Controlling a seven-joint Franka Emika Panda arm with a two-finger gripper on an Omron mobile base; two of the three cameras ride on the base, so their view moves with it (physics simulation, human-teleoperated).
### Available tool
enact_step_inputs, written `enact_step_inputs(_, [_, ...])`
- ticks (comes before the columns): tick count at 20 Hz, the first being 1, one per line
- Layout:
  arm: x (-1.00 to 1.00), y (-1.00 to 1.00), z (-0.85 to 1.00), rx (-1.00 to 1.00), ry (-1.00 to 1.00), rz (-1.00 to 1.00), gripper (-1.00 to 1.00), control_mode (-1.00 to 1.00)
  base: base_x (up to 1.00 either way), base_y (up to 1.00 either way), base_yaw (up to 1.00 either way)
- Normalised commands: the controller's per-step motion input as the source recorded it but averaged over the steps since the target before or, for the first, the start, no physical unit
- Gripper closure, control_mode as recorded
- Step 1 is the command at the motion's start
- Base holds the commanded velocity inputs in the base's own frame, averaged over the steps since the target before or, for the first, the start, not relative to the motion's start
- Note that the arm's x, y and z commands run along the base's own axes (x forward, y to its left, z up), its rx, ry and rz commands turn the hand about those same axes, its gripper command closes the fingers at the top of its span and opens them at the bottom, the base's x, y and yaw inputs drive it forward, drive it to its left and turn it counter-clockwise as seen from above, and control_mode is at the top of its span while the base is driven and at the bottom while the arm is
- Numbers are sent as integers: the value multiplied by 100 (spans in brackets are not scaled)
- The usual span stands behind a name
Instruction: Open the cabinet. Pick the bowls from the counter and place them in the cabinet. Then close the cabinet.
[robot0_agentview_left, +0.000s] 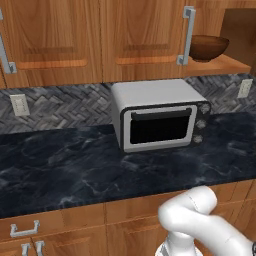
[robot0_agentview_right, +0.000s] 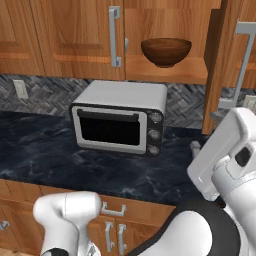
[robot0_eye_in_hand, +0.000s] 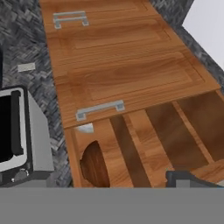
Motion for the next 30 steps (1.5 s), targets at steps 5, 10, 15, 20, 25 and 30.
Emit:
enact_step_inputs(5, [51,-37,-19,0,7,9,-100,-100,0,0,0])
enact_step_inputs(10, [46,-38,-15,2,7,8,-100,-100,0,0,0])
enact_step_inputs(15, [37,-52,-3,6,8,6,-100,-100,0,0,0])
enact_step_inputs(20, [40,-50,-7,7,8,5,-100,-100,0,0,0])
enact_step_inputs(25, [50,-33,-15,6,8,5,-100,-100,0,0,0])
enact_step_inputs(30, [60,-5,-4,8,11,6,-100,-100,0,0,0])
